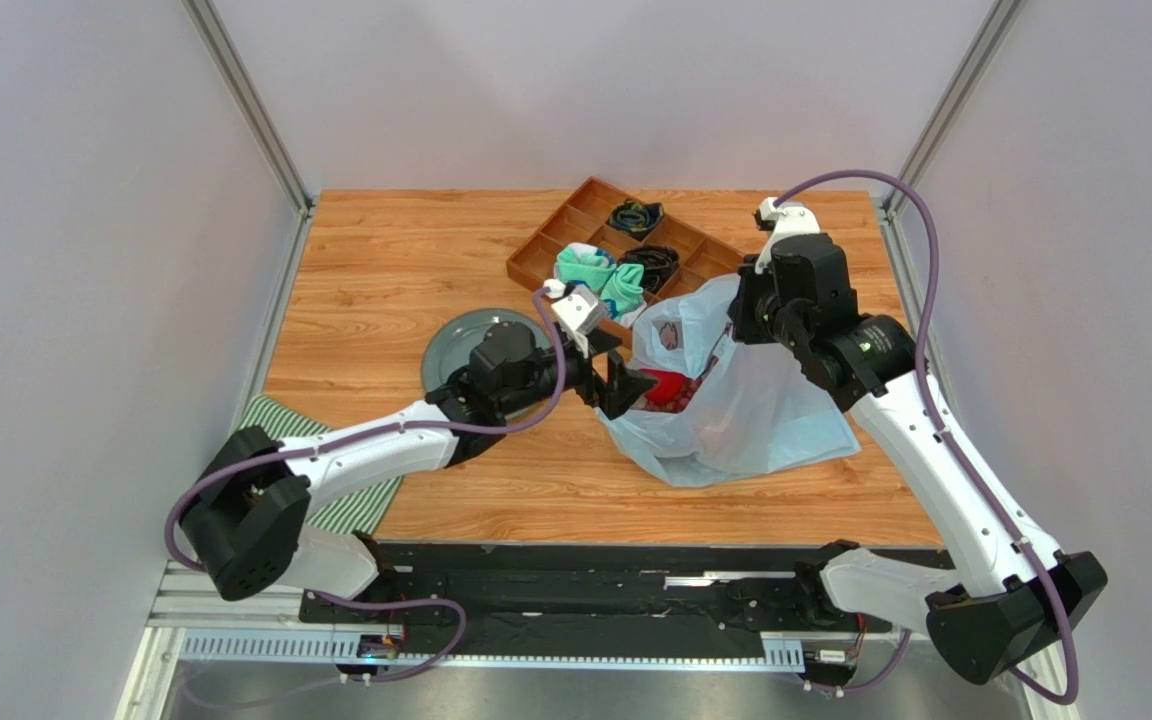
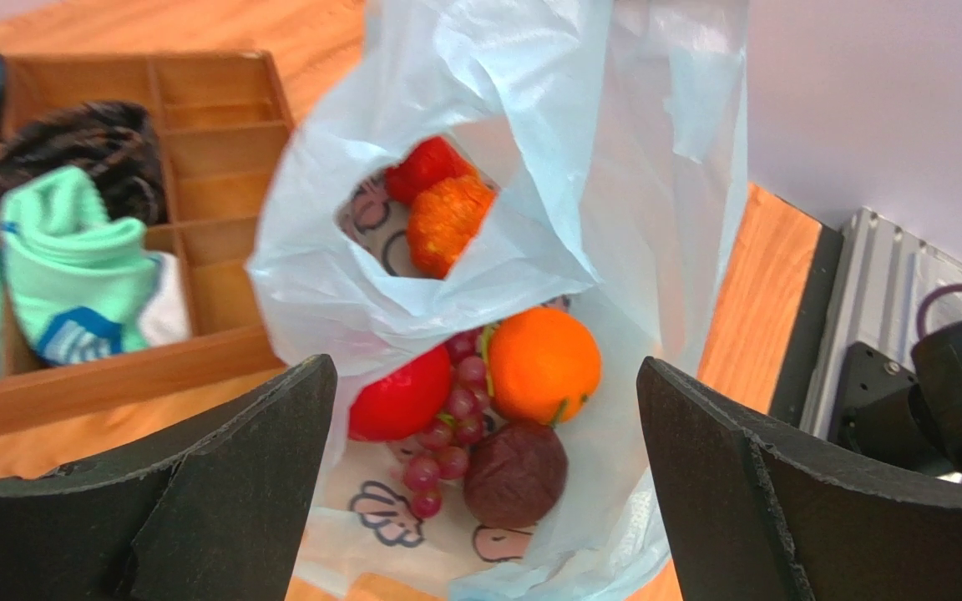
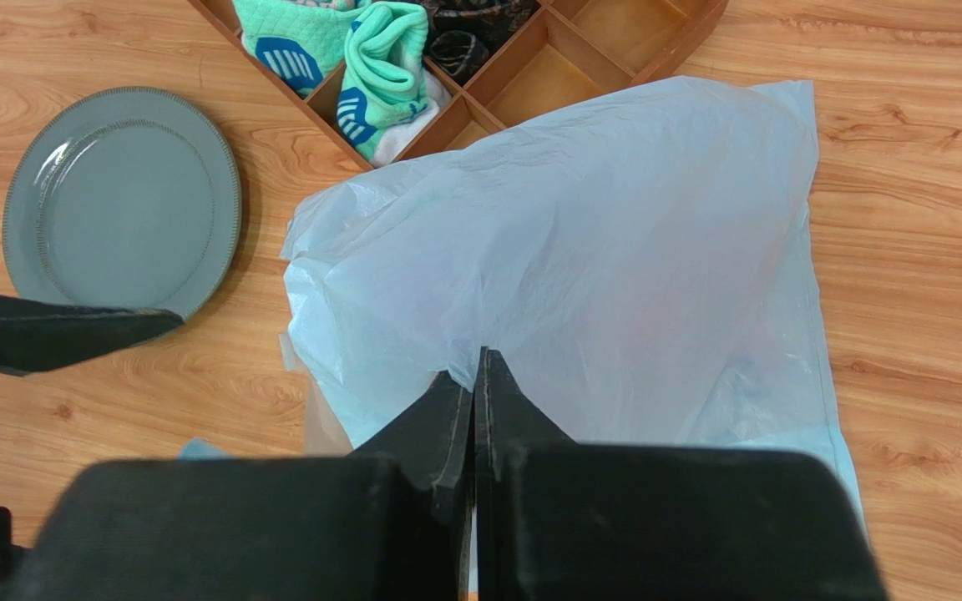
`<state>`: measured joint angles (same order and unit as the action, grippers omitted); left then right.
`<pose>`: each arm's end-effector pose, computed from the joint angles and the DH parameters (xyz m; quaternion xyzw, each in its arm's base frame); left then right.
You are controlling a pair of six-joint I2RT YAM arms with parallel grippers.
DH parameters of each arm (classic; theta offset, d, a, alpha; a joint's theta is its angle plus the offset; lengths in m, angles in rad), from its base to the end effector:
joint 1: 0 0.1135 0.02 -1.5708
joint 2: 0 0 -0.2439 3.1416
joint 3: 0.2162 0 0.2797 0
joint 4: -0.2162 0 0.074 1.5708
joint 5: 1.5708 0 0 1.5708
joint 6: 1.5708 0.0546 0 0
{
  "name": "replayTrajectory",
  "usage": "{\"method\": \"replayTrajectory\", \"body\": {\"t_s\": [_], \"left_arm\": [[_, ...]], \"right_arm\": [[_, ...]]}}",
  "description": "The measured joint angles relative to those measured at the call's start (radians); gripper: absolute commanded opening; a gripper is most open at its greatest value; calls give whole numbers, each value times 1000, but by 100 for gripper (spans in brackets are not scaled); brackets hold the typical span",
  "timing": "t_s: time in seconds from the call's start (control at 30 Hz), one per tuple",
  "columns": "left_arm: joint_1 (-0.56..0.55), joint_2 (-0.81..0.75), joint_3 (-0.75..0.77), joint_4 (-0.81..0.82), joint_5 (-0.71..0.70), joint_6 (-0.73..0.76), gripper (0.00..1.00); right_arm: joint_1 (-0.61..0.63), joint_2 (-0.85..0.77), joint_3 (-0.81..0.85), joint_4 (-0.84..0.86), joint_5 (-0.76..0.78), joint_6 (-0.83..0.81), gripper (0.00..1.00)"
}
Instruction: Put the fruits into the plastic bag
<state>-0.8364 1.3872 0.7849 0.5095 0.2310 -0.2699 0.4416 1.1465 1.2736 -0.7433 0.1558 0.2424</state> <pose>0.2328 -0.2765 0.2362 0.2797 0.6833 -0.4240 0.5245 0.2634 0.1152 0.3560 -0.0525 0.8847 0.0885 0.4546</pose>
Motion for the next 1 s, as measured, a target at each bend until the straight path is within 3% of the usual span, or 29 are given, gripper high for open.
{"method": "replayTrajectory", "body": {"t_s": [0.17, 0.47, 0.83, 0.97, 1.0], "left_arm": [[67, 0, -6, 24, 16, 34, 98], [149, 186, 73, 48, 84, 24, 98], [191, 418, 225, 198, 225, -119, 94], [197, 506, 256, 253, 293, -181, 81], [197, 519, 258, 262, 304, -197, 65]], "right_arm": [[0, 0, 0, 0, -1, 0, 0], [0, 0, 0, 0, -1, 0, 0], [0, 0, 0, 0, 0, 0, 0], [0, 0, 0, -1, 0, 0, 0], [0, 0, 0, -1, 0, 0, 0]]}}
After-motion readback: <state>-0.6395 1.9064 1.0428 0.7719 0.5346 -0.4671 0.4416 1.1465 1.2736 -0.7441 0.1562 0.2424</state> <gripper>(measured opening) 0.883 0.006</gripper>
